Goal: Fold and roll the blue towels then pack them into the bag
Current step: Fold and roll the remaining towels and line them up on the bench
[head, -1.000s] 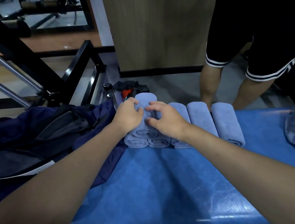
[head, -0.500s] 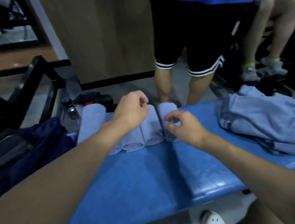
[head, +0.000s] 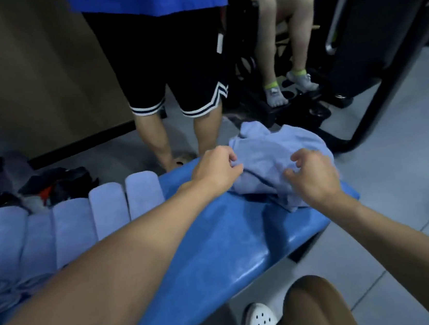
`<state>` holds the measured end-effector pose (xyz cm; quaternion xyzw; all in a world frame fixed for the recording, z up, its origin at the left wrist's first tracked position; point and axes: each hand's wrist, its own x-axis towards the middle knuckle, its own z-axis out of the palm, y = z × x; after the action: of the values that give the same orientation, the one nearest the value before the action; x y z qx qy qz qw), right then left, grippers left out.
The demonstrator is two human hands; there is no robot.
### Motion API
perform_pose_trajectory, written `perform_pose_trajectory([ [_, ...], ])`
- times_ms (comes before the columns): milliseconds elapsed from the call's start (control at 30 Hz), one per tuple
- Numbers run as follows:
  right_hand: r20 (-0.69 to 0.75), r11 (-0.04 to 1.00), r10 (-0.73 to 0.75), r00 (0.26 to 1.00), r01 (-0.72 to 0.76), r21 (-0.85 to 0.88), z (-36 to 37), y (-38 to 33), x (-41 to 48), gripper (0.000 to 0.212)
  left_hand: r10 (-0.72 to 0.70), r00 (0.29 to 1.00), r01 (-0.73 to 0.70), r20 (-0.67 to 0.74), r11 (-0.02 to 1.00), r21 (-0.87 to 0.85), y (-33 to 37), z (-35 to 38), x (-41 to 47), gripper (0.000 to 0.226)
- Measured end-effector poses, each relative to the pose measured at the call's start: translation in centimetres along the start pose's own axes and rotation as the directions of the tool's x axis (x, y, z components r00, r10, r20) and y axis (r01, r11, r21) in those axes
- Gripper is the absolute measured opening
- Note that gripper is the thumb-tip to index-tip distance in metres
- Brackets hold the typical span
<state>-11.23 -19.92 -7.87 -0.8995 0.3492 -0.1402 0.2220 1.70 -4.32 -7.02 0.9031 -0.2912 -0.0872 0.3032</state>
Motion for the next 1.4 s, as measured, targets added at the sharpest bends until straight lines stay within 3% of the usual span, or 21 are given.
perform_pose_trajectory([
  [133,-0.045,0.985,0.109,0.993,-0.114,-0.129,0.0,3.1,0.3,0.04,-0.012,0.998,0.018,-0.059,0.994,0.112,0.5,2.2,2.0,0.028],
  [233,-0.021,0.982,0.171,0.985,-0.172,-0.078,0.1,4.8,1.0,0.029,-0.084,0.993,0.092,-0.085,0.991,0.099,-0.2,3.1,3.2,0.031],
  [367,-0.01,0.991,0.115,0.993,-0.114,0.065,0.3,6.0,1.7,0.01,-0.194,0.978,0.194,-0.073,0.981,-0.01,-0.9,4.1,3.7,0.037],
  [467,-0.031,0.997,0.045,0.998,-0.043,0.068,0.5,6.6,2.0,0.023,-0.21,0.976,0.206,-0.063,0.976,-0.068,-0.6,4.7,4.0,0.028],
  [633,-0.182,0.962,0.012,0.983,0.038,0.27,-0.5,6.0,1.5,0.01,-0.259,0.964,0.231,-0.063,0.93,-0.287,-0.3,5.2,4.4,0.036],
  [733,-0.237,0.928,-0.011,0.972,0.098,0.36,-1.6,5.1,1.4,0.01,-0.304,0.946,0.252,-0.108,0.905,-0.342,0.3,4.8,4.2,0.023],
  [800,-0.246,0.902,-0.028,0.969,0.13,0.411,-2.2,4.5,1.4,0.011,-0.3,0.938,0.218,-0.174,0.9,-0.377,0.9,4.3,3.7,0.021],
  [933,-0.305,0.853,-0.066,0.95,0.212,0.476,-3.9,2.2,1.3,0.01,-0.187,0.915,0.01,-0.358,0.897,-0.442,2.4,1.1,2.4,0.029],
  [1067,-0.35,0.807,-0.107,0.931,0.287,0.517,-5.5,-1.3,0.4,0.009,-0.164,0.837,-0.139,-0.522,0.859,-0.492,3.1,-4.4,-0.1,0.02],
  [1200,-0.335,0.735,-0.209,0.919,0.374,0.566,-6.3,-5.6,-2.1,0.009,-0.148,0.768,-0.194,-0.623,0.873,-0.447,1.5,-10.0,-4.1,0.014],
  [1400,-0.27,0.631,-0.336,0.902,0.428,0.647,-5.3,-11.1,-7.1,0.013,-0.209,0.7,-0.154,-0.682,0.889,-0.431,-2.4,-16.0,-12.1,0.007],
])
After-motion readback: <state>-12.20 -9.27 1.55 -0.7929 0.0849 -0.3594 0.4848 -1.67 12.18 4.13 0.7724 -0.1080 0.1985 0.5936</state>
